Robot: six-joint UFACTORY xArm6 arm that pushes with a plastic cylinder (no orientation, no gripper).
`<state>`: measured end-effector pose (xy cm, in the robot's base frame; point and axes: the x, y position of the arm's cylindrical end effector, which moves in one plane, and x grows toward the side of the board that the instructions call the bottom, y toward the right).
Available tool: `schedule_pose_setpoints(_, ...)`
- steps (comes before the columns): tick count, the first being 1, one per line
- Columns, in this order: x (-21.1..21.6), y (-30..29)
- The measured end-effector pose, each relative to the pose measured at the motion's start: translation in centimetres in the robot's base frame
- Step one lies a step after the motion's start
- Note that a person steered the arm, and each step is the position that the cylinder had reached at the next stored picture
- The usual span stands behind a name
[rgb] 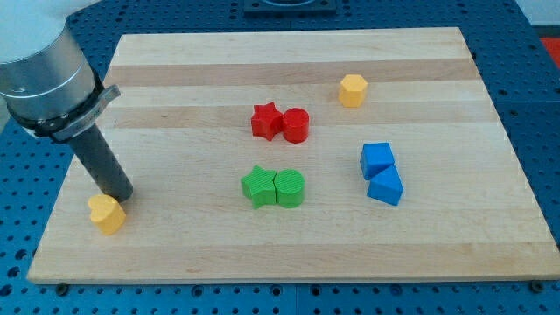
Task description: Push the yellow hexagon above the red blocks
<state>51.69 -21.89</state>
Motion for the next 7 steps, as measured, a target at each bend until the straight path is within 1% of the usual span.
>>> schedule_pose_setpoints(1,-6.9,1.4)
schedule_pose_setpoints(2,-17.4,4.4)
schedule_pose_setpoints(3,-22.2,12.2)
schedule_pose_setpoints(4,-21.2,22.9)
schedule_pose_setpoints(6,-21.0,24.0)
schedule_pose_setpoints(7,-21.6,29.4)
